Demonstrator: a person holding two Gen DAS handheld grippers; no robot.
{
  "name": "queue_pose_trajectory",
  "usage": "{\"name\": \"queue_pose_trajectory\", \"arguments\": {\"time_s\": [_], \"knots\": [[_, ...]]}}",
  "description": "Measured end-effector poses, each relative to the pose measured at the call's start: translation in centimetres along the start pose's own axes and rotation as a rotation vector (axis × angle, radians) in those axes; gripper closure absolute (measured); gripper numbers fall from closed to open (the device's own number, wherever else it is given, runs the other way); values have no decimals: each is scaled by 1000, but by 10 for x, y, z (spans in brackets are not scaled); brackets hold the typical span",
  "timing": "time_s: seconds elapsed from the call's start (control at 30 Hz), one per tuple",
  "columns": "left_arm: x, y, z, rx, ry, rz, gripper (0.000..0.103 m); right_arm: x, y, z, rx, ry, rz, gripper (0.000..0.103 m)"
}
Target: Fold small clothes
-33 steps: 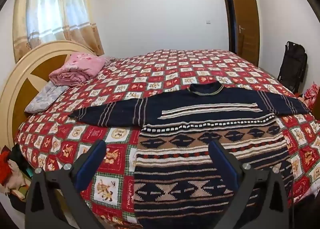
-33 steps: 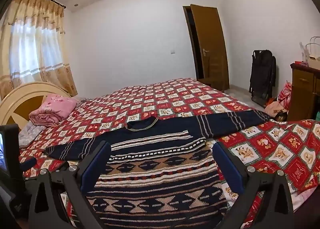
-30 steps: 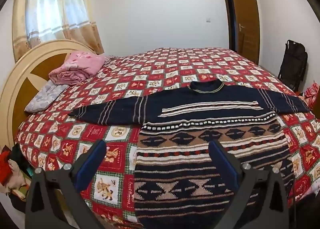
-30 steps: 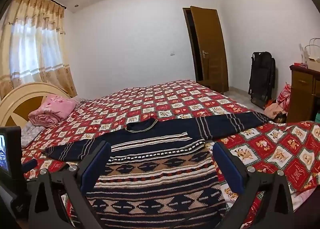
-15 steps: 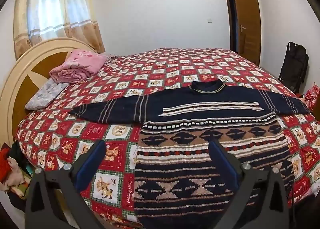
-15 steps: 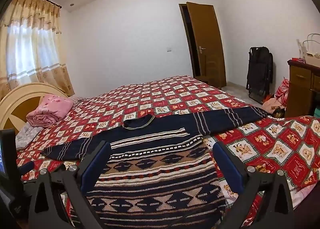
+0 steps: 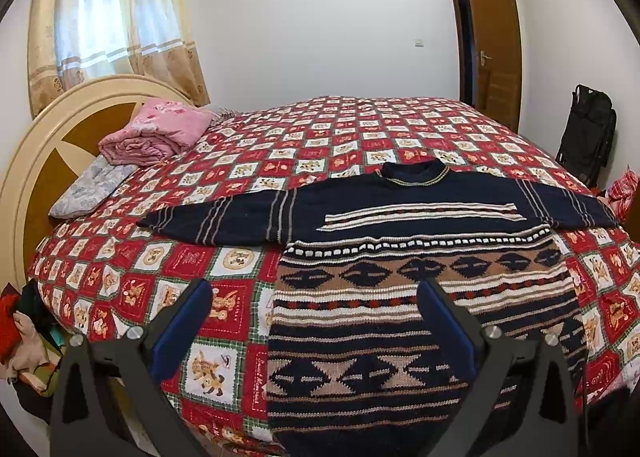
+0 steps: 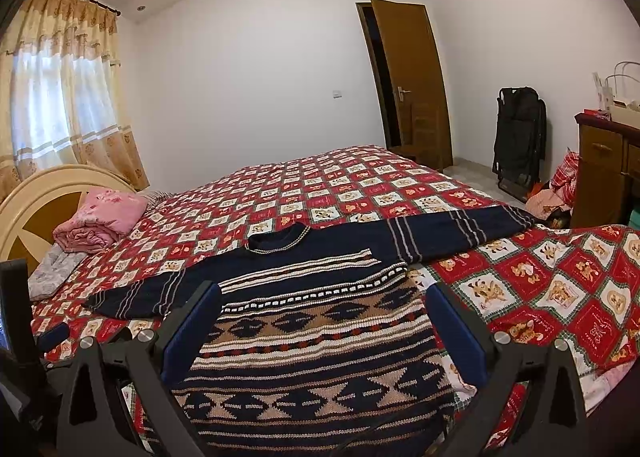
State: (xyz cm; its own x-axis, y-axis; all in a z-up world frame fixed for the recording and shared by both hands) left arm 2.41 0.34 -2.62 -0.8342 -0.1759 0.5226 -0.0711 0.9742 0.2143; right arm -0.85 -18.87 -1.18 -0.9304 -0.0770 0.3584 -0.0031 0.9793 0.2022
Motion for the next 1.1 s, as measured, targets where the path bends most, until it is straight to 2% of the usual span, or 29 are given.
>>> {"name": "queue_pose_trajectory", "arguments": {"time_s": [1.1], "knots": [[-1,-4,4,5,16,8,0,-6,2,6,-13,37,-3,1]]}}
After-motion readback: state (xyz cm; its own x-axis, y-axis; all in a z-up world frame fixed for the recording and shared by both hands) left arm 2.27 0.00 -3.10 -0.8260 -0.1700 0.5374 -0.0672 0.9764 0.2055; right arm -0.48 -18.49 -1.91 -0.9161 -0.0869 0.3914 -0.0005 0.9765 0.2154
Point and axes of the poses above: each gripper's, at about its wrist camera, not at the fingertips, and x roughly against the way its jaws point, y to its left, z to its underside, the point moved 3 cm from there along -x, roughly the way its jaws point, and after that the axes turned 10 degrees about -z, right-handed, at the moved point
